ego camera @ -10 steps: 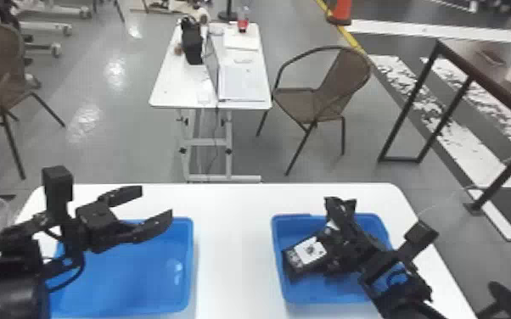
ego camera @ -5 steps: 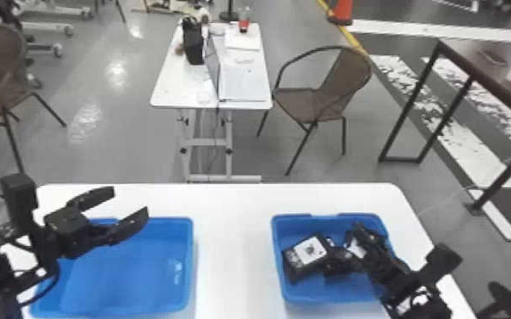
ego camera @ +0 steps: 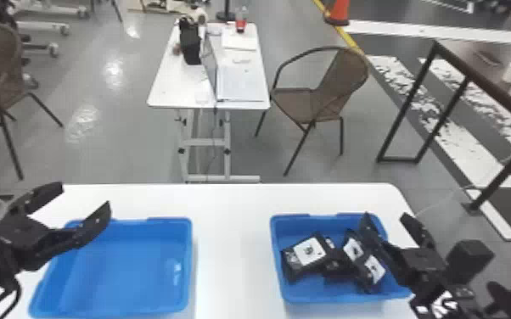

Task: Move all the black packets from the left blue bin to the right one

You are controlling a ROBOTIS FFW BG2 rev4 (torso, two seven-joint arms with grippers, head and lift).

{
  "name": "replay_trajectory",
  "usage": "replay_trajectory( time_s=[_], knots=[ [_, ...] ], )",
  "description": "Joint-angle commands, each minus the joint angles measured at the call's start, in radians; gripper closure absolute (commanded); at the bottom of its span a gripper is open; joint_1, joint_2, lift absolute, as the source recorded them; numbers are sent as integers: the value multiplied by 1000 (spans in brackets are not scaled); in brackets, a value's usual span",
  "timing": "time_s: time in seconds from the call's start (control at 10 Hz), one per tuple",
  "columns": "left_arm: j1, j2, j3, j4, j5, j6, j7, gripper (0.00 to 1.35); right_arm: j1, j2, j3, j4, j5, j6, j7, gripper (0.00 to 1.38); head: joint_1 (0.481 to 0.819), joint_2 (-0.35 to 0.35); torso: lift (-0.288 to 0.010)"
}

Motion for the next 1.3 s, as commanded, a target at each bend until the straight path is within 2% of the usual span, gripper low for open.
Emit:
replay_trajectory(
  time_s=[0.0,0.1,0.2,0.4,0.7,1.2],
  knots=[
    [87,-3,-5,-46,26,-62,49,24,125,60,-29,-176,79,-11,-1,182,695,-83,0],
    [125,-3,-12,-56,23,-95,63,25,180,84,-51,-204,96,-97,11,214,695,-70,0],
    [163,-3,-18,-56,36,-189,63,81,222,84,-55,-202,88,-157,31,263,695,-62,0],
    [275,-3,-91,-125,26,-263,210,121,338,84,-61,-275,94,-163,33,280,695,-79,0],
    [354,-3,-107,-129,57,-264,233,121,414,84,-87,-302,82,-173,39,280,695,-122,0],
    [361,-3,-140,-132,75,-195,241,121,438,84,-86,-311,76,-170,45,280,695,-154,0]
  ],
)
